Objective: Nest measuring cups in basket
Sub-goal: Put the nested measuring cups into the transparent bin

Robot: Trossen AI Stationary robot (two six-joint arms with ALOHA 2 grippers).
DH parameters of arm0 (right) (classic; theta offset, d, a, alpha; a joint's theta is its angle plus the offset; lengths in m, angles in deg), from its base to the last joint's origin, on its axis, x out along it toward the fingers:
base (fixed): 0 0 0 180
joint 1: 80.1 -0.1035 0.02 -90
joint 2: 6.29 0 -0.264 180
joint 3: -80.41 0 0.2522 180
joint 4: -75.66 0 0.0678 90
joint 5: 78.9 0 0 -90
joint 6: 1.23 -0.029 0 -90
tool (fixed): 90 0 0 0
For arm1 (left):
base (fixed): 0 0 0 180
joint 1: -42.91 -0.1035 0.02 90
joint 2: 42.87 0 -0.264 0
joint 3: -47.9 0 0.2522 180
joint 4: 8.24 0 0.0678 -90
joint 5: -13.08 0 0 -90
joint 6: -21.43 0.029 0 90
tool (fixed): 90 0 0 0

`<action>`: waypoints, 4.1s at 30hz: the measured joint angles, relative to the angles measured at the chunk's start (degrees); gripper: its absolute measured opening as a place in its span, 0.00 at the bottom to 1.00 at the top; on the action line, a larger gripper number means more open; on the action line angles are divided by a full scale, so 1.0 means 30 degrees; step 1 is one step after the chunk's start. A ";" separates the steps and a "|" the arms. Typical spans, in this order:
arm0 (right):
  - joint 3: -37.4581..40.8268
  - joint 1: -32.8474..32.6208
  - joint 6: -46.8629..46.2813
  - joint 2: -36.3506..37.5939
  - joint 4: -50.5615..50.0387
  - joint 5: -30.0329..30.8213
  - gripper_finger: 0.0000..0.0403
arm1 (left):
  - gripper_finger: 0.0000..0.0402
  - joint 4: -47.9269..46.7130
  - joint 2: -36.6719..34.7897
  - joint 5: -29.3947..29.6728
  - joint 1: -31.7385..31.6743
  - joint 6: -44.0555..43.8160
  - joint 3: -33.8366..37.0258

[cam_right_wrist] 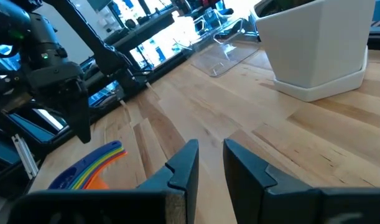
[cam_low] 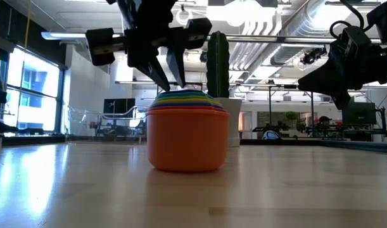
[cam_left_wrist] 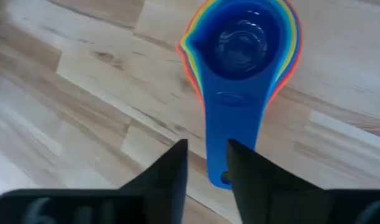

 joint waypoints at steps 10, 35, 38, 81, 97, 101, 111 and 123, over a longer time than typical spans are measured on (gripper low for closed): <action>0.0000 0.0000 0.0000 0.0000 -0.0007 0.0000 0.17 | 0.63 -0.0609 0.0000 -0.0051 0.0000 -0.0558 0.0000; 0.0000 0.0000 0.0000 0.0007 -0.0007 0.0006 0.17 | 0.81 -0.0346 0.2142 0.0231 0.0000 -0.0556 0.0007; 0.0000 0.0002 0.0000 0.0007 -0.0007 0.0000 0.17 | 0.81 0.0119 0.2231 0.0357 -0.0103 -0.0081 0.0000; 0.0000 0.0000 0.0000 0.0015 -0.0007 0.0000 0.17 | 0.33 0.0120 0.2922 -0.0284 -0.0495 -0.1276 0.0000; 0.0000 0.0002 0.0000 0.0015 -0.0007 0.0000 0.17 | 0.31 -0.0255 0.2900 0.0138 -0.0430 -0.2071 0.0000; 0.0001 0.0000 0.0000 0.0015 -0.0009 0.0003 0.17 | 0.31 -0.0584 0.2900 0.0290 -0.0459 -0.2906 0.0000; 0.0001 0.0000 0.0000 0.0015 -0.0008 0.0000 0.17 | 0.31 -0.0585 0.2900 0.1112 -0.0481 -0.5342 0.0000; 0.0000 0.0000 0.0000 0.0015 -0.0011 0.0000 0.17 | 0.31 -0.1673 0.2827 0.2590 -0.0491 -0.7769 0.0000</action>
